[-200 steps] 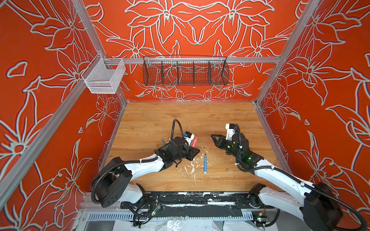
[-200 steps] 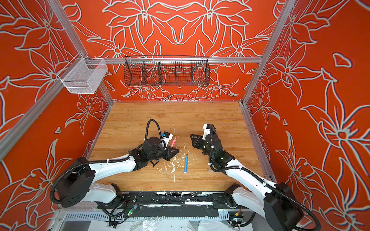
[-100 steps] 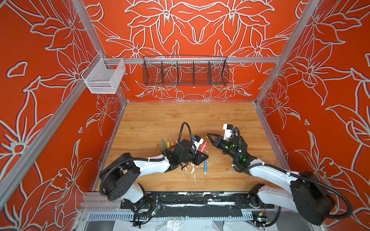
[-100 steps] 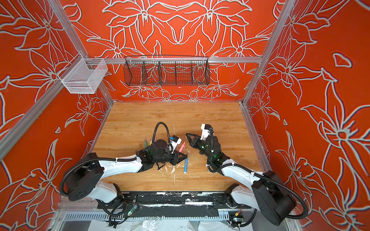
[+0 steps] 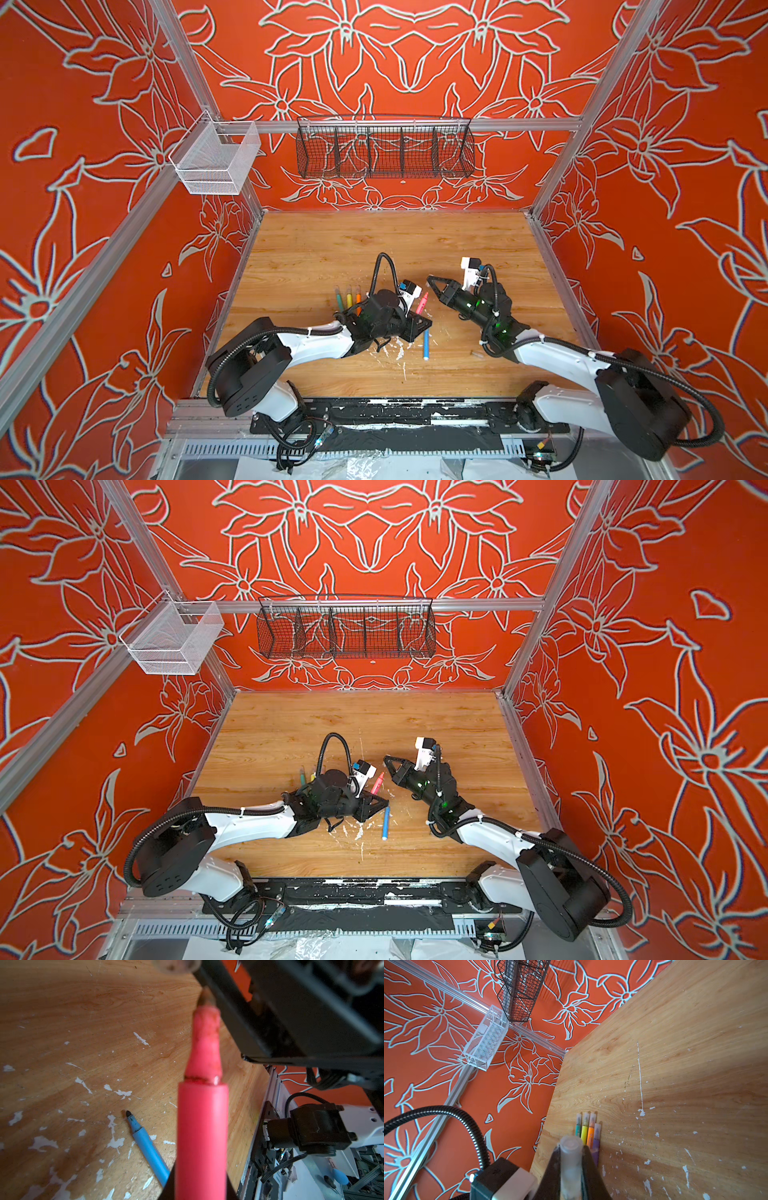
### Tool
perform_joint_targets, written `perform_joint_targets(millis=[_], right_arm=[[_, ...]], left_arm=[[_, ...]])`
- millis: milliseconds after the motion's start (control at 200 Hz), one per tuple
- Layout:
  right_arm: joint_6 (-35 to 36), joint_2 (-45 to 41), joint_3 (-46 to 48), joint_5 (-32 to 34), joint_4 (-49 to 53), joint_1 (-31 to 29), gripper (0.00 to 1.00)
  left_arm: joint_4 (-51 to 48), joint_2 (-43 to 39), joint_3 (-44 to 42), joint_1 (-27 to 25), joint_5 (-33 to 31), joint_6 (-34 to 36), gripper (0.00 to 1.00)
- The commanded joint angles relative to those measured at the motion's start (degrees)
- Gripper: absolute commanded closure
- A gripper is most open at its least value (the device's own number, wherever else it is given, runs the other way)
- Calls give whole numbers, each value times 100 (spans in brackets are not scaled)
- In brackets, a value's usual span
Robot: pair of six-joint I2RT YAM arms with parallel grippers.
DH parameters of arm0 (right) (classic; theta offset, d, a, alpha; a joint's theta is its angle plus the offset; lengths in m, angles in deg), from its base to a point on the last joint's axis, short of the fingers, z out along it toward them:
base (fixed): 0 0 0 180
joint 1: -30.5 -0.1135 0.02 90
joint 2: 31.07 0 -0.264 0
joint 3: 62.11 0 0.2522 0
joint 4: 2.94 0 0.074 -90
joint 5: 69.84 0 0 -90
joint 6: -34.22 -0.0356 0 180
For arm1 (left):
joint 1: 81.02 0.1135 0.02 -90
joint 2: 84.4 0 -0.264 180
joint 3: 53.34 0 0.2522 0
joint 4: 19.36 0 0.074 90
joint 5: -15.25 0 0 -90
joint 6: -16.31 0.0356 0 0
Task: Insert the pens into the pen caps
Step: 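Align the clear cap above the pink marker tip with the right gripper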
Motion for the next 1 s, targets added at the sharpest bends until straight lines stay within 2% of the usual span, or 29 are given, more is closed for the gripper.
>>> perform_joint_targets(millis=[0,415,621,996], right_arm=[[-137,83,-70,-252,-290,-42,100],[-96,-27,-9,-215,-318,-40,100],[-123,164,-85,-411,-372,-47,100],[-273,583,-116,-605,-814,-248,100]], left_arm=[[-99,-141,114,-11,-189,113,100],[-190,-177,143,-11,-262,173,100],[-211,-179,145,-2,-271,155,100],[-146,-222,71,449,54,-76,100]])
